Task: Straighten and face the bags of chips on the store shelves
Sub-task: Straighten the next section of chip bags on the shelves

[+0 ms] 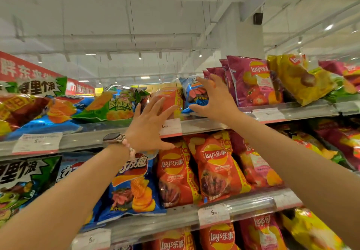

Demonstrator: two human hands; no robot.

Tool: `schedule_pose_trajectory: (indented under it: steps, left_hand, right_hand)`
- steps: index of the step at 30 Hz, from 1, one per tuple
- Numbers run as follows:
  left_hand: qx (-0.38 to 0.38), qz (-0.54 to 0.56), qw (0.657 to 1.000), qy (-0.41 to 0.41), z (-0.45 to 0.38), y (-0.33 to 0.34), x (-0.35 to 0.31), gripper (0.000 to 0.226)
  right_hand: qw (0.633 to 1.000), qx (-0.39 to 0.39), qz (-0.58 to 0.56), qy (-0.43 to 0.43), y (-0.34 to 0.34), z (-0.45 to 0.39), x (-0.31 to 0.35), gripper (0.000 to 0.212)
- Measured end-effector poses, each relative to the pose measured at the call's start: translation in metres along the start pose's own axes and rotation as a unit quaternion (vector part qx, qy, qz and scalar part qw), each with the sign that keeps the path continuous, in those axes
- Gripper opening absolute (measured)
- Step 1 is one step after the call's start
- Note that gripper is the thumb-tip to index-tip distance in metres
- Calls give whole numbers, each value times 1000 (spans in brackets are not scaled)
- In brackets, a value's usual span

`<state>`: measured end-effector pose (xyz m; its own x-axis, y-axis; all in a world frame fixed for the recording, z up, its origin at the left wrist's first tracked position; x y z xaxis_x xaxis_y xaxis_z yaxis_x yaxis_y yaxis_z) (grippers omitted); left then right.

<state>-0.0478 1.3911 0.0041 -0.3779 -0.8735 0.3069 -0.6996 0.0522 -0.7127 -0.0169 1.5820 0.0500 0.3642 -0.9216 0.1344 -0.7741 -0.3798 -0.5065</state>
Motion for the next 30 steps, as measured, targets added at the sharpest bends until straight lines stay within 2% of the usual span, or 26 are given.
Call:
schedule_pose_trajectory:
  steps: [6,12,14,19,24,28,30]
  left_hand:
    - [-14,-26,1000,8,-4,6,6,95]
    - [-31,-14,999,9,-5,7,8,94]
    - [-40,-11,999,11,-4,8,8,97]
    - [-43,-7,999,13,-4,5,6,96]
    - [-32,-8,999,22,-3,4,6,86]
    - [-23,11,999,34,-2,2,7,87]
    - [-6,84,995,46,1,-4,10,85]
  right_hand:
    - [991,93,-22,90,14,-19,-18,112]
    - [984,94,-70,136,29,-22,-36,108]
    - [984,74,-82,139,31,-22,-38,105]
    - [985,-6,-125,115,27,-18,-32,76]
    - [975,-76,-180,105,18,-12,-24,70]
    - [960,-122,-236,89,7,-9,-12,69]
    - [951,-126,-272,76,3,-8,-5,68]
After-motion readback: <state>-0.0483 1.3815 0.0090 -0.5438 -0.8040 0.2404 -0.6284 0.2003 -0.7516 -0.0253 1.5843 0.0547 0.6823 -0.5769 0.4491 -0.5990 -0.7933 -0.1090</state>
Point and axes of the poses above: each hand's wrist, its own z-axis away from the middle knuckle, its own y-axis out of the palm, x = y × z, the point moved 6 cm from there along -z, towards the middle knuckle, and after that the axes turned 4 degrees about -y, right-handed, at the moved point
